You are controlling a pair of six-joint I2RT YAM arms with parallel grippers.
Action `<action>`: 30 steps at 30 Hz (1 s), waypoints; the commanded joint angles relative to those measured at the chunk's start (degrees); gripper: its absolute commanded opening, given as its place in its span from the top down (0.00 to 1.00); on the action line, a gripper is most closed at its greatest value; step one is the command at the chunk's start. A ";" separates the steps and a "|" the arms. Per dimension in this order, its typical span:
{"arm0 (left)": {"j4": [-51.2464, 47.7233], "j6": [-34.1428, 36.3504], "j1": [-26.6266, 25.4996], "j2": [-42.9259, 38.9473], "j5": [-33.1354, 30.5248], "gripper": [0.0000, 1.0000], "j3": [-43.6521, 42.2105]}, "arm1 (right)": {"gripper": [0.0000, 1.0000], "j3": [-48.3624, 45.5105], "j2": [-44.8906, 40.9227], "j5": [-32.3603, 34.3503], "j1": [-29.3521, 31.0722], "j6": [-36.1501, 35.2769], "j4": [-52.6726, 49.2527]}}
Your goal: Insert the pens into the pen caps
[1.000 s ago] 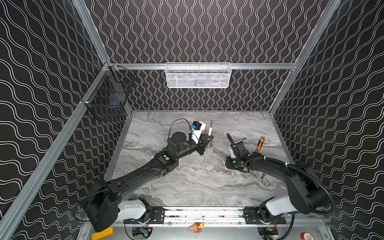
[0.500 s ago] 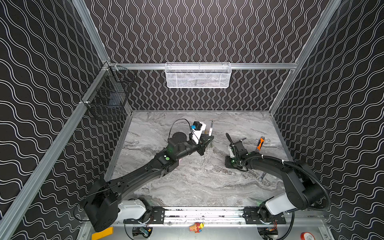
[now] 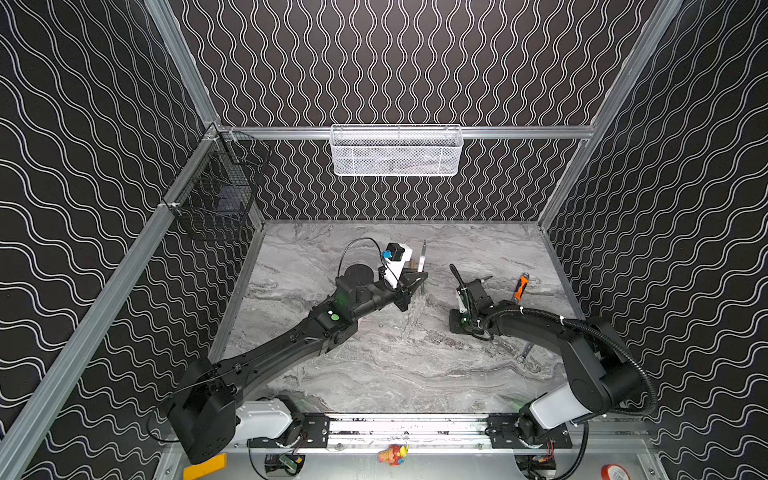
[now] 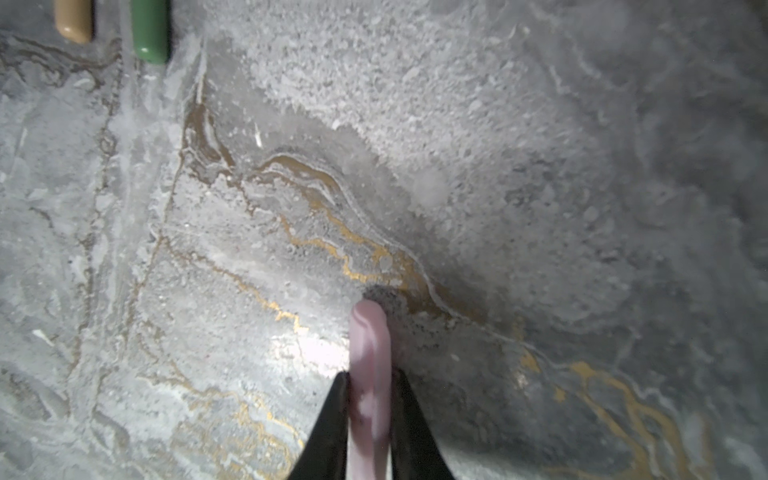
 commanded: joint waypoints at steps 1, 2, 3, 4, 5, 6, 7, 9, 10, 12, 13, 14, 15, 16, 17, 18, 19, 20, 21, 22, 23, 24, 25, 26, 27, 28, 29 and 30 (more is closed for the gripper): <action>0.51 1.15 -0.13 -0.26 0.16 1.00 0.70 | 0.83 0.32 0.22 1.56 0.24 0.94 -1.93; 0.51 1.17 -0.16 -0.26 0.12 1.00 0.71 | 0.84 0.32 -0.01 1.75 0.31 1.20 -1.93; 0.50 1.12 -0.14 -0.36 0.08 1.00 0.70 | 0.84 0.36 -0.15 1.78 0.40 1.38 -1.91; 0.73 1.08 -0.10 -0.38 0.01 1.00 0.68 | 0.84 0.53 -0.11 1.75 0.52 1.55 -2.09; 0.77 1.19 -0.17 -0.27 -0.01 1.00 0.68 | 0.84 0.82 0.04 2.07 0.65 1.64 -2.39; 0.56 1.17 -0.17 -0.30 -0.01 1.00 0.68 | 0.83 1.02 0.27 2.40 0.83 1.60 -2.67; 0.44 1.16 -0.27 -0.26 0.08 1.00 0.81 | 0.82 1.20 0.65 2.66 0.89 1.51 -2.68; 0.40 1.17 -0.24 -0.36 -0.01 1.00 0.78 | 0.81 1.37 1.41 3.13 0.92 1.71 -2.72; 0.40 1.24 -0.25 -0.35 -0.04 1.00 0.74 | 0.80 1.42 1.71 3.17 0.94 1.74 -2.72; 0.48 1.27 -0.29 -0.43 -0.18 1.00 0.62 | 0.79 1.60 2.11 3.30 1.06 1.73 -2.62; 0.34 1.34 -0.37 -0.49 -0.21 1.00 0.67 | 0.79 1.80 2.56 3.40 1.06 1.53 -2.72; 0.25 1.47 -0.38 -0.50 -0.18 1.00 0.77 | 0.79 2.14 2.85 3.54 1.05 1.53 -2.85; 0.10 1.43 -0.44 -0.51 -0.18 1.00 0.81 | 0.79 2.42 3.29 3.79 1.06 1.60 -3.03; 0.07 1.44 -0.43 -0.51 -0.24 1.00 0.79 | 0.80 2.52 3.61 3.95 1.11 1.71 -3.01; 0.15 1.43 -0.50 -0.52 -0.34 1.00 0.74 | 0.81 2.45 3.73 3.88 1.06 1.63 -2.92; 0.16 1.44 -0.53 -0.46 -0.29 1.00 0.70 | 0.82 2.47 3.80 3.88 1.06 1.60 -2.83; 0.07 1.51 -0.52 -0.46 -0.32 1.00 0.83 | 0.83 2.52 3.96 3.95 1.05 1.71 -2.79; -0.16 1.60 -0.53 -0.50 -0.22 1.00 0.92 | 0.84 2.51 3.98 3.89 1.05 1.74 -2.81; -0.28 1.67 -0.55 -0.51 -0.32 1.00 0.97 | 0.85 2.41 3.98 3.77 1.07 1.78 -2.81; -0.28 1.73 -0.61 -0.53 -0.44 1.00 1.01 | 0.87 2.31 3.90 3.86 1.05 1.90 -2.73; -0.13 1.65 -0.55 -0.58 -0.45 1.00 0.82 | 0.88 2.09 3.68 3.87 1.14 1.97 -2.44; -0.02 1.64 -0.60 -0.50 -0.45 1.00 0.79 | 0.89 2.00 3.47 3.87 1.13 1.97 -2.33; -0.11 1.65 -0.62 -0.48 -0.51 1.00 0.87 | 0.89 2.07 3.24 4.03 1.14 2.07 -2.50; -0.24 1.77 -0.64 -0.44 -0.45 1.00 0.95 | 0.90 2.11 2.90 4.10 1.10 2.09 -2.54; -0.31 1.78 -0.64 -0.43 -0.45 1.00 0.96 | 0.90 2.17 2.45 4.07 1.17 2.09 -2.63; -0.29 1.78 -0.64 -0.35 -0.53 1.00 0.96 | 0.90 2.26 1.74 4.05 1.13 2.18 -2.63; -0.22 1.78 -0.69 -0.35 -0.62 1.00 0.86 | 0.90 2.24 1.13 3.73 1.14 2.08 -2.50; -0.20 1.85 -0.63 -0.26 -0.71 1.00 0.79 | 0.90 2.18 0.26 3.53 1.14 2.01 -2.25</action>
